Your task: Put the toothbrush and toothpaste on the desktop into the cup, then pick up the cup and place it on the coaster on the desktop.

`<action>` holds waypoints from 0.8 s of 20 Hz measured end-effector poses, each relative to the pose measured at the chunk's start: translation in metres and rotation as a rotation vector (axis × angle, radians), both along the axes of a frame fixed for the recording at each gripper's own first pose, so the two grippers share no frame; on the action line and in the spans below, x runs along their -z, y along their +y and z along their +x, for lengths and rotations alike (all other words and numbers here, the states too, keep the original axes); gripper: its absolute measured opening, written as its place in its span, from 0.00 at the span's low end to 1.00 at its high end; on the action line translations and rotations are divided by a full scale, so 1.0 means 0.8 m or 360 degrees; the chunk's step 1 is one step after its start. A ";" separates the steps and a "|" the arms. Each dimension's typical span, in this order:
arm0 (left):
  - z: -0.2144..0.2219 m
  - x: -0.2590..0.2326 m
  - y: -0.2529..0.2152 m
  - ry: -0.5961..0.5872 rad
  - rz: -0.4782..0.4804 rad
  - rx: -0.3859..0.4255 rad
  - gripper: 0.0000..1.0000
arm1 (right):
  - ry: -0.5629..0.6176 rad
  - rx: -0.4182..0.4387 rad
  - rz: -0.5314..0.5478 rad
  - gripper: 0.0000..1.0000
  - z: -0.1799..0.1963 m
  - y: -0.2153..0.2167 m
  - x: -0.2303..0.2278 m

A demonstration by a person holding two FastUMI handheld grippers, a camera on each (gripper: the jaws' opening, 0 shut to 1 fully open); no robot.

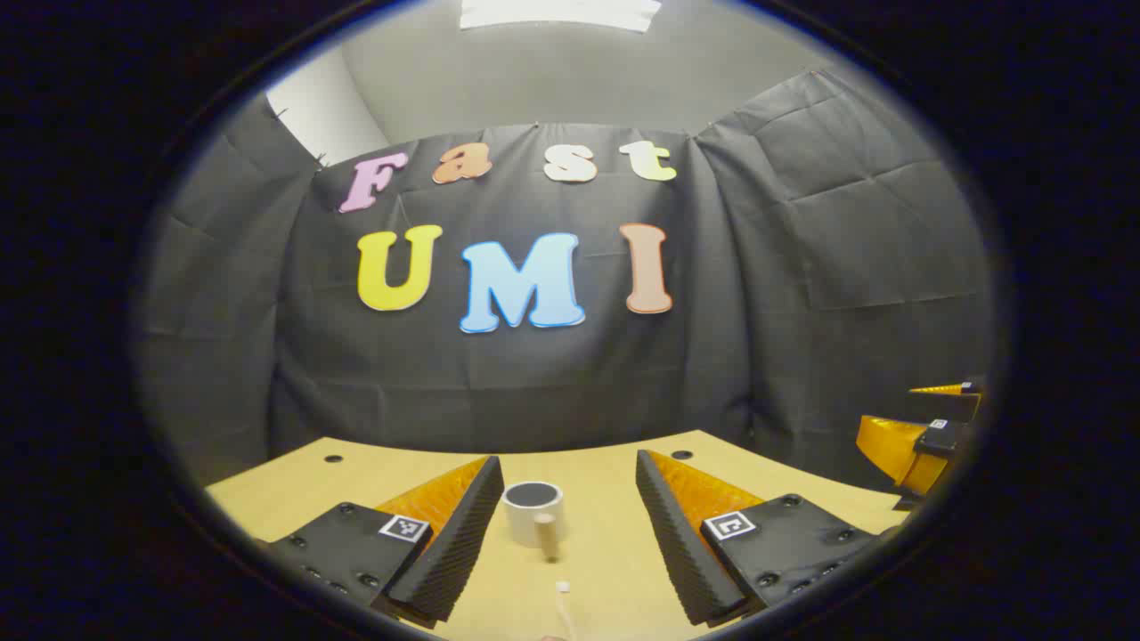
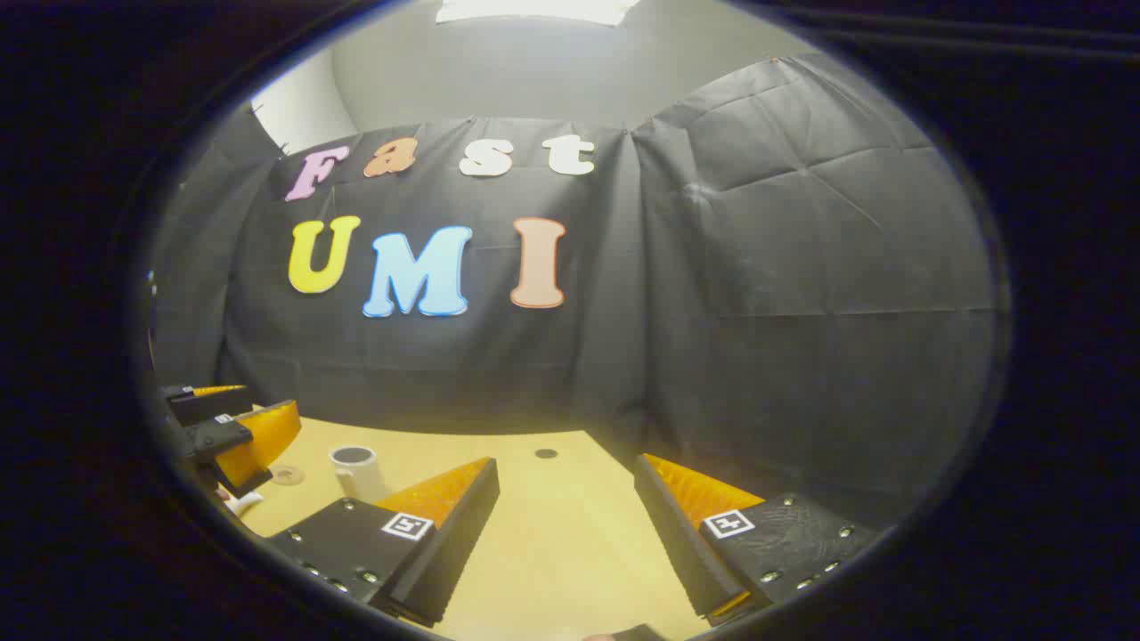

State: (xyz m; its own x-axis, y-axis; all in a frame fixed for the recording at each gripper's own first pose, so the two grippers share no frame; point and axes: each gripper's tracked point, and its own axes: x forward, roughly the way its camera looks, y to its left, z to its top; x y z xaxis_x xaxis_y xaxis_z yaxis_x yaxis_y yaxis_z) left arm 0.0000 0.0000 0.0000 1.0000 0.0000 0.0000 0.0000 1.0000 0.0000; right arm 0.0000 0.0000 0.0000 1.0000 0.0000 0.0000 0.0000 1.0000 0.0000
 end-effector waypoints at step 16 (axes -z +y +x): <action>-0.015 -0.080 0.214 0.0056 -0.0134 -0.0232 0.96 | 0.0030 -0.0473 -0.0176 0.94 0.008 0.230 -0.069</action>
